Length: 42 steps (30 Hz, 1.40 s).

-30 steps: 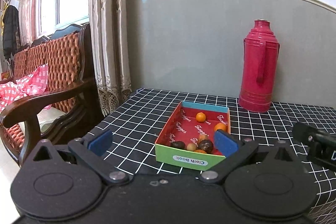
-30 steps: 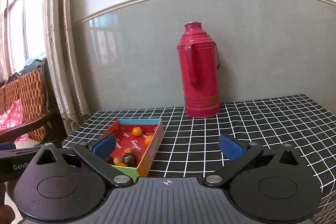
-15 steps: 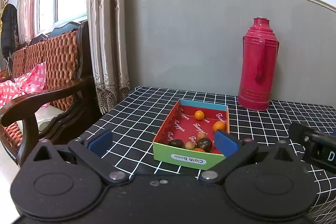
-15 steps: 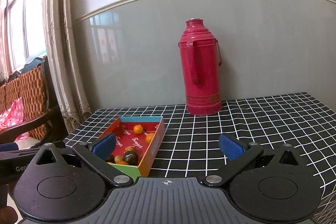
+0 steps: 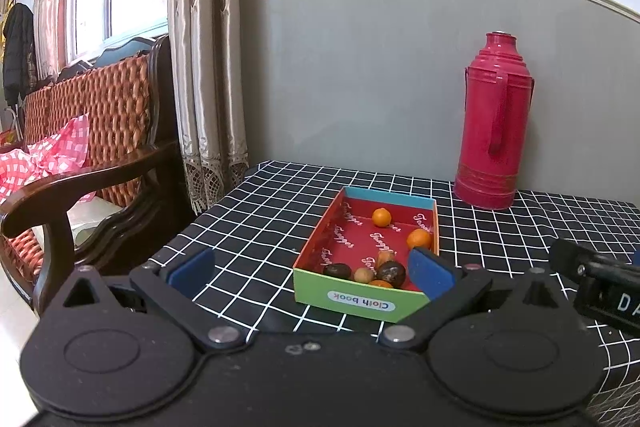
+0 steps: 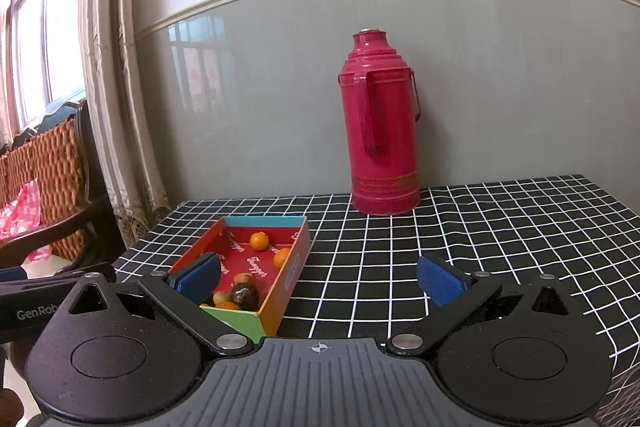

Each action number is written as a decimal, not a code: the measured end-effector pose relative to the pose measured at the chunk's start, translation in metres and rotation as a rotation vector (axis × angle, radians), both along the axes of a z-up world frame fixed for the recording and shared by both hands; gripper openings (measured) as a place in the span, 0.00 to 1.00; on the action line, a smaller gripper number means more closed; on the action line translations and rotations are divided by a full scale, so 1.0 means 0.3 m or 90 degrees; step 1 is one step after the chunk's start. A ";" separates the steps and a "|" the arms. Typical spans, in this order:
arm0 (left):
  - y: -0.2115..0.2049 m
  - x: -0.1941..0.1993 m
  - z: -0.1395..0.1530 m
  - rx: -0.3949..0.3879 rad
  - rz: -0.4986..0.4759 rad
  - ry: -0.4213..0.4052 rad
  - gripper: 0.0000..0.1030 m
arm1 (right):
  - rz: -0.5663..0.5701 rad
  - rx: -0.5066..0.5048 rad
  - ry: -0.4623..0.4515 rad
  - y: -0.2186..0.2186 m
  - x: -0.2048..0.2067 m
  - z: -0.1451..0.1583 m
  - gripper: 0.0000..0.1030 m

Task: Organize fruits

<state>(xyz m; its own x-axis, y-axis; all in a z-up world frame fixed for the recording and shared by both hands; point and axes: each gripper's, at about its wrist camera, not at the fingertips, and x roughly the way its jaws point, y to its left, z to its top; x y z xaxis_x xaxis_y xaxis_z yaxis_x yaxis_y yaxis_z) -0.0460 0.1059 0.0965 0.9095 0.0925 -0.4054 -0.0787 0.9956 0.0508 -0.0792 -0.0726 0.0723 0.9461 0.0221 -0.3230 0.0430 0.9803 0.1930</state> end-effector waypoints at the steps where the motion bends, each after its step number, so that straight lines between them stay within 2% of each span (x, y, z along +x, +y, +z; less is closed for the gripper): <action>1: -0.002 0.001 -0.001 0.001 0.000 0.001 0.94 | 0.001 -0.001 0.000 0.001 0.000 -0.001 1.00; 42: -0.040 0.008 -0.009 0.002 -0.014 -0.007 0.94 | 0.000 0.014 0.002 -0.014 -0.008 -0.011 1.00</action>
<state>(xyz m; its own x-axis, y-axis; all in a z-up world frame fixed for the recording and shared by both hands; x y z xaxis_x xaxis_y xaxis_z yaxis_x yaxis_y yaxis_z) -0.0436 0.0940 0.0937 0.9155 0.0740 -0.3955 -0.0577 0.9969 0.0529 -0.0816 -0.0767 0.0690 0.9449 0.0291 -0.3261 0.0439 0.9758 0.2141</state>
